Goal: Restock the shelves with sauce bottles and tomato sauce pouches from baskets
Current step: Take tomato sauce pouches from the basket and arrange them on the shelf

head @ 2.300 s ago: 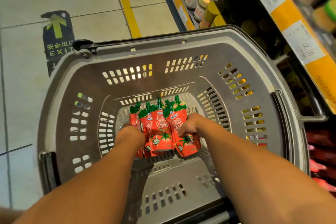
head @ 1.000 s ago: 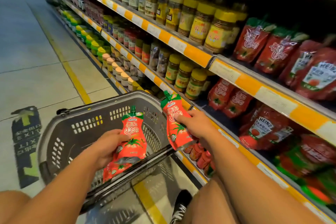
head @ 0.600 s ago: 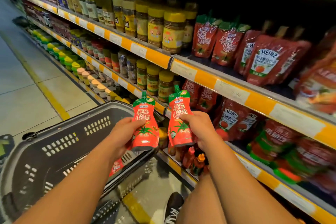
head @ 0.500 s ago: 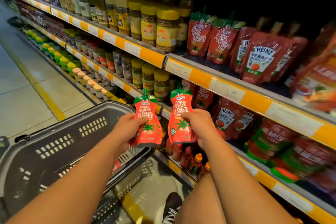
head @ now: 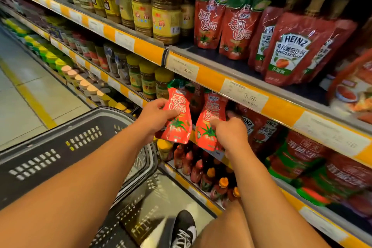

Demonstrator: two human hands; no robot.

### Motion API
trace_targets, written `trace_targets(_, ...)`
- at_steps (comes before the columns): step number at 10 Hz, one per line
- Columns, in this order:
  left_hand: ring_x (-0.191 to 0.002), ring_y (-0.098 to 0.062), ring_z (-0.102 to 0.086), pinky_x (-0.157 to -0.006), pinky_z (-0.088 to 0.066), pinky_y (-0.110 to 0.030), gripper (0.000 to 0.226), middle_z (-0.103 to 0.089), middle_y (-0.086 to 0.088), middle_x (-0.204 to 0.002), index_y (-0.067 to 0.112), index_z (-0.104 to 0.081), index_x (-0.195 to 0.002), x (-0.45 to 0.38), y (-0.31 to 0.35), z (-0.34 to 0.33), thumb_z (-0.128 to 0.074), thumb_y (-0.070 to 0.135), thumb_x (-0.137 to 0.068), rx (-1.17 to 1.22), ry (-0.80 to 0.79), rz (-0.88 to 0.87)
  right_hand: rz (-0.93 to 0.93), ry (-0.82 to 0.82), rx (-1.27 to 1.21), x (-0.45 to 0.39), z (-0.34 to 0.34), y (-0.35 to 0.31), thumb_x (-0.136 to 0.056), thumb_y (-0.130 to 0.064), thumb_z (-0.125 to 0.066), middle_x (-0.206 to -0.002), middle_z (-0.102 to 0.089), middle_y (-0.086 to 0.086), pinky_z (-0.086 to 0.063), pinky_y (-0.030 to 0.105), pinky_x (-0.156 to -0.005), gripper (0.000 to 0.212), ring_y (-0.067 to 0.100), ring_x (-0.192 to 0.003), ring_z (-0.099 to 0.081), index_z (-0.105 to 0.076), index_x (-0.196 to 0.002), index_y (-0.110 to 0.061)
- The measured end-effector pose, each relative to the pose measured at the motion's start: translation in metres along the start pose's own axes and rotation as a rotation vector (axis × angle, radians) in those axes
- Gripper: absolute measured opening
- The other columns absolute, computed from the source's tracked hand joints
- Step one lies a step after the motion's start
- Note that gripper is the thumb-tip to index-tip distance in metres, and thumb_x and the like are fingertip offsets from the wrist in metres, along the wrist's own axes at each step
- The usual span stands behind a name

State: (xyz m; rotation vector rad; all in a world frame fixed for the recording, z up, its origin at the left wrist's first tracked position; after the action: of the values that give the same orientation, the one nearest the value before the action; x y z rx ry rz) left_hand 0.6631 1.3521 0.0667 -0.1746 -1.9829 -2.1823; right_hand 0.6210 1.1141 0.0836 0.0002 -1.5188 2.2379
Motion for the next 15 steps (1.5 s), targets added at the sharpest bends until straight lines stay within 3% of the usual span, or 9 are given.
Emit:
trace_targets(1,-0.085,-0.022,-0.075,-0.069,-0.059,-0.032,0.018,-0.078,-0.004,-0.096,0.013,-0.073,-0.107,-0.014,0.010,-0.009,-0.079,0.012,-0.090,-0.047,0.004,-0.062,0.047,0.013,0.016,-0.004,0.000,-0.007,-0.097,-0.032,-0.068,-0.122,-0.067,0.013,-0.051,0.040,-0.090,0.055,0.032,-0.107,-0.063,-0.053,-0.144,-0.007)
trace_targets(2,-0.087,-0.018,-0.071,-0.081,-0.059,-0.036,0.015,-0.077,-0.003,-0.094,0.014,-0.072,-0.100,-0.027,0.020,-0.014,-0.079,0.006,-0.088,-0.060,0.021,-0.119,0.097,0.036,0.038,-0.006,-0.004,-0.016,-0.099,-0.029,-0.066,-0.122,-0.065,0.014,-0.045,0.034,-0.083,0.056,0.032,-0.103,-0.060,-0.049,-0.148,-0.010)
trace_targets(3,-0.088,-0.017,-0.070,-0.083,-0.058,-0.033,0.018,-0.075,-0.004,-0.095,0.013,-0.068,-0.100,-0.035,0.029,-0.018,-0.078,0.003,-0.088,-0.075,0.031,-0.172,0.100,0.061,0.056,-0.007,-0.014,-0.023,-0.097,-0.036,-0.064,-0.116,-0.067,0.018,-0.046,0.038,-0.078,0.045,0.037,-0.101,-0.064,-0.059,-0.132,-0.008)
trace_targets(4,-0.083,-0.009,-0.070,-0.077,-0.056,-0.026,0.025,-0.074,0.000,-0.096,0.021,-0.064,-0.098,-0.042,0.035,-0.021,-0.075,0.001,-0.089,-0.082,0.048,-0.198,0.116,0.092,0.069,-0.016,-0.023,-0.019,-0.083,-0.047,-0.055,-0.125,-0.067,0.018,-0.049,0.041,-0.085,0.064,0.038,-0.113,-0.064,-0.056,-0.138,-0.014)
trace_targets(6,-0.106,-0.021,-0.071,-0.092,-0.058,-0.039,0.041,-0.073,-0.004,-0.115,0.012,-0.060,-0.125,-0.052,0.030,-0.029,-0.072,-0.006,-0.090,-0.041,0.031,-0.153,0.129,0.145,0.087,-0.017,-0.014,-0.021,-0.100,-0.013,-0.057,-0.155,-0.046,0.015,-0.043,0.043,-0.112,0.059,0.037,-0.139,-0.046,-0.039,-0.156,-0.013)
trace_targets(11,-0.106,-0.011,-0.061,-0.075,-0.050,-0.019,0.054,-0.067,0.001,-0.119,0.015,-0.051,-0.144,-0.078,0.018,-0.040,-0.051,-0.011,-0.096,-0.122,0.056,-0.123,0.041,0.113,0.098,-0.027,-0.020,-0.008,-0.099,0.000,-0.047,-0.145,-0.054,0.019,-0.046,0.036,-0.107,0.044,0.037,-0.131,-0.052,-0.048,-0.142,-0.003)
trace_targets(13,-0.121,-0.032,-0.056,-0.103,-0.052,-0.046,0.060,-0.061,-0.009,-0.133,0.017,-0.044,-0.150,-0.078,0.018,-0.044,-0.048,-0.006,-0.094,-0.237,-0.019,-0.118,-0.064,-0.021,0.109,-0.023,-0.039,0.004,-0.101,0.003,-0.043,-0.135,-0.061,0.025,-0.047,0.042,-0.109,0.024,0.038,-0.127,-0.058,-0.065,-0.109,0.000)
trace_targets(14,-0.124,-0.032,-0.054,-0.107,-0.048,-0.043,0.062,-0.058,-0.011,-0.138,0.016,-0.039,-0.153,-0.074,0.019,-0.047,-0.049,-0.004,-0.095,-0.317,-0.056,-0.128,-0.031,-0.015,-0.009,-0.030,-0.046,0.009,-0.095,-0.001,-0.049,-0.112,-0.070,0.031,-0.055,0.052,-0.097,0.034,0.045,-0.111,-0.067,-0.051,-0.066,-0.018)
trace_targets(15,-0.121,-0.030,-0.054,-0.100,-0.047,-0.036,0.059,-0.056,-0.012,-0.140,0.013,-0.036,-0.155,-0.068,0.018,-0.044,-0.052,0.003,-0.099,-0.396,-0.007,-0.153,-0.001,-0.010,0.046,-0.026,-0.044,0.002,-0.095,-0.003,-0.048,-0.111,-0.069,0.032,-0.056,0.053,-0.094,0.032,0.047,-0.109,-0.066,-0.048,-0.066,-0.017)
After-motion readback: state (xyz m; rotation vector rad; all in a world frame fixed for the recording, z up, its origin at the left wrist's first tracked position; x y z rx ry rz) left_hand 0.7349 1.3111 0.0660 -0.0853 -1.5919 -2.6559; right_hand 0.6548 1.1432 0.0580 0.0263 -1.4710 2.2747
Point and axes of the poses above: each hand's wrist, its own x-axis away from the middle knuckle, its own z-axis out of the back of the hand, y = z × x, the point moved 8 cm from there along -x, towards the middle knuckle
